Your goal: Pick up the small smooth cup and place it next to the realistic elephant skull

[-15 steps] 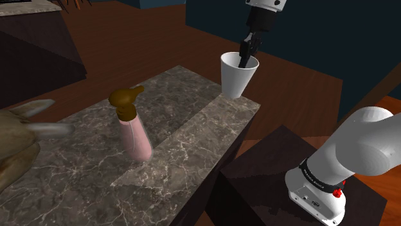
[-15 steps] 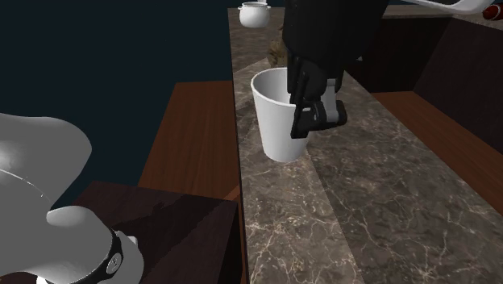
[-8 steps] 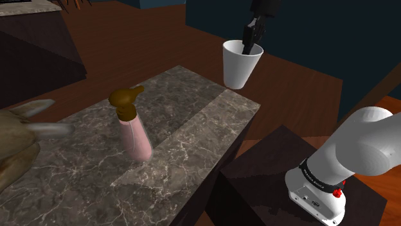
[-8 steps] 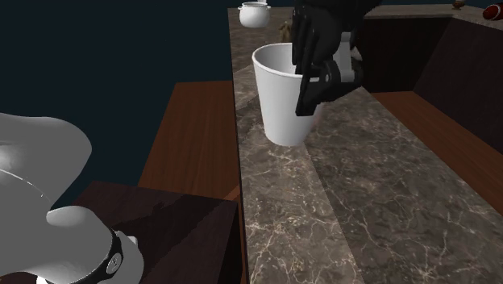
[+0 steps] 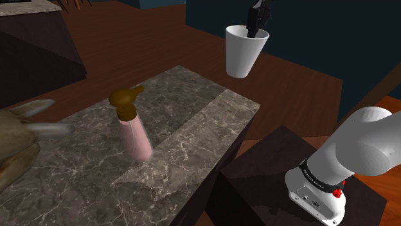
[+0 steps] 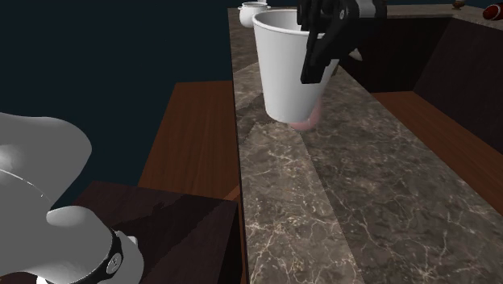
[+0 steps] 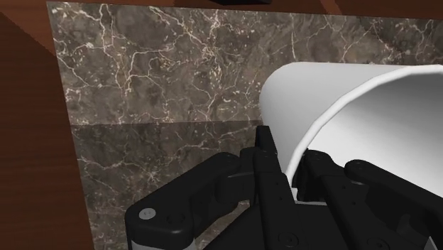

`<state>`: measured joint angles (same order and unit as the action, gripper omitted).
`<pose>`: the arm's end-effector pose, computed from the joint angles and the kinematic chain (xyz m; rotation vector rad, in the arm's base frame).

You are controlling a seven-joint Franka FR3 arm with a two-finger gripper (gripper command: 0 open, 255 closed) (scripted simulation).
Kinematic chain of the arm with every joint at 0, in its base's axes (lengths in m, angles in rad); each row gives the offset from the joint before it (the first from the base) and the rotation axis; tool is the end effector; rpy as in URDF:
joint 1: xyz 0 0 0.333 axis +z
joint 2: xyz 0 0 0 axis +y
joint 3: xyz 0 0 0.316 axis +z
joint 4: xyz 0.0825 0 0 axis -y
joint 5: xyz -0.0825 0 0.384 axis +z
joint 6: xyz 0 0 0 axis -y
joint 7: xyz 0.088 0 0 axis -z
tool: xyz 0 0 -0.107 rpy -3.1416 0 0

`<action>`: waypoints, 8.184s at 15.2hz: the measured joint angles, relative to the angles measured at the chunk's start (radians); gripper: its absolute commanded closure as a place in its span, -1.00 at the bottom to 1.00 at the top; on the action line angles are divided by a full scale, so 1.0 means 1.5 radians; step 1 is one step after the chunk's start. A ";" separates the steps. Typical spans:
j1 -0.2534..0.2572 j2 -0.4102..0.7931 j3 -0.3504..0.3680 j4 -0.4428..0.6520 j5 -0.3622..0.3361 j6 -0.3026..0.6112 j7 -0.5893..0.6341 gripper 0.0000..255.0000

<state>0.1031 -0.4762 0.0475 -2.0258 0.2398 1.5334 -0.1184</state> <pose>0.3880 0.0899 0.6362 -2.8971 -0.3943 0.0287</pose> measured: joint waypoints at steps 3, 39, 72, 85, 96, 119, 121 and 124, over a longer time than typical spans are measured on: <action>0.001 0.007 0.000 0.034 0.000 -0.026 0.007 1.00; 0.087 0.160 0.208 0.352 0.035 -0.113 0.338 1.00; 0.245 0.416 0.403 0.450 -0.127 0.069 0.638 1.00; 0.227 0.373 0.397 0.286 -0.096 0.196 0.608 1.00; 0.224 0.365 0.396 0.178 -0.087 0.297 0.592 1.00; 0.234 0.421 0.393 0.027 -0.115 0.493 0.591 1.00; 0.235 0.426 0.392 0.013 -0.118 0.512 0.591 1.00; 0.237 0.442 0.389 0.003 -0.128 0.535 0.594 1.00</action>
<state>0.4593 0.1869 0.6313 -2.0216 0.0475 2.3364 0.7728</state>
